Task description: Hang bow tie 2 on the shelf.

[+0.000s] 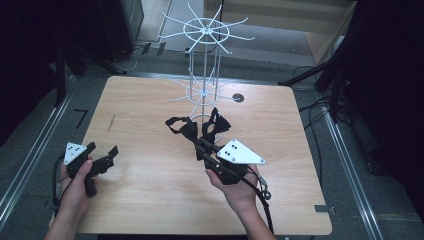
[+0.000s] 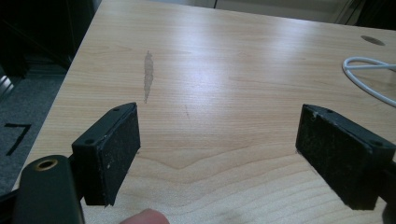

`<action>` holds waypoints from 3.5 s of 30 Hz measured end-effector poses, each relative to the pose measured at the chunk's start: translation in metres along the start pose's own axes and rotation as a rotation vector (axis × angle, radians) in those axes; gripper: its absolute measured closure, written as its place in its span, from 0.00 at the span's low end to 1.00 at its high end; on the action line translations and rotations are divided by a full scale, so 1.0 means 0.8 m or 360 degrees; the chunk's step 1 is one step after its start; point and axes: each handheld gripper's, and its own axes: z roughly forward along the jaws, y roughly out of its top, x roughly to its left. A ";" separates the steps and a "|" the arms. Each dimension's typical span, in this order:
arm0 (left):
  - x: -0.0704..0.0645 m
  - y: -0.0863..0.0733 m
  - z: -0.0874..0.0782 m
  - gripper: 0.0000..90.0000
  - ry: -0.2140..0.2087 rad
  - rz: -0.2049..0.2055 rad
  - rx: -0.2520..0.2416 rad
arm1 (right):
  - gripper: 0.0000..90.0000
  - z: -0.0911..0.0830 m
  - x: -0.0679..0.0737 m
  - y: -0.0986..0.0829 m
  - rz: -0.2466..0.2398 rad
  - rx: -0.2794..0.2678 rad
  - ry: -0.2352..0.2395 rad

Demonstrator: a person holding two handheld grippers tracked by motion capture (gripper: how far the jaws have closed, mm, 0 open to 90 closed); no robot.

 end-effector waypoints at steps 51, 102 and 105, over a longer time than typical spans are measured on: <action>-0.001 0.000 -0.001 0.16 0.0002 0.0028 -0.0007 | 0.88 0.004 -0.034 -0.006 -0.0003 -0.0044 -0.0177; -0.002 0.000 -0.001 0.16 -0.0004 0.0030 -0.0004 | 0.83 0.039 -0.056 -0.062 0.0159 0.0226 -0.0140; -0.002 0.000 -0.001 0.16 -0.0004 0.0030 -0.0005 | 0.83 0.040 -0.056 -0.063 0.0156 0.0231 -0.0137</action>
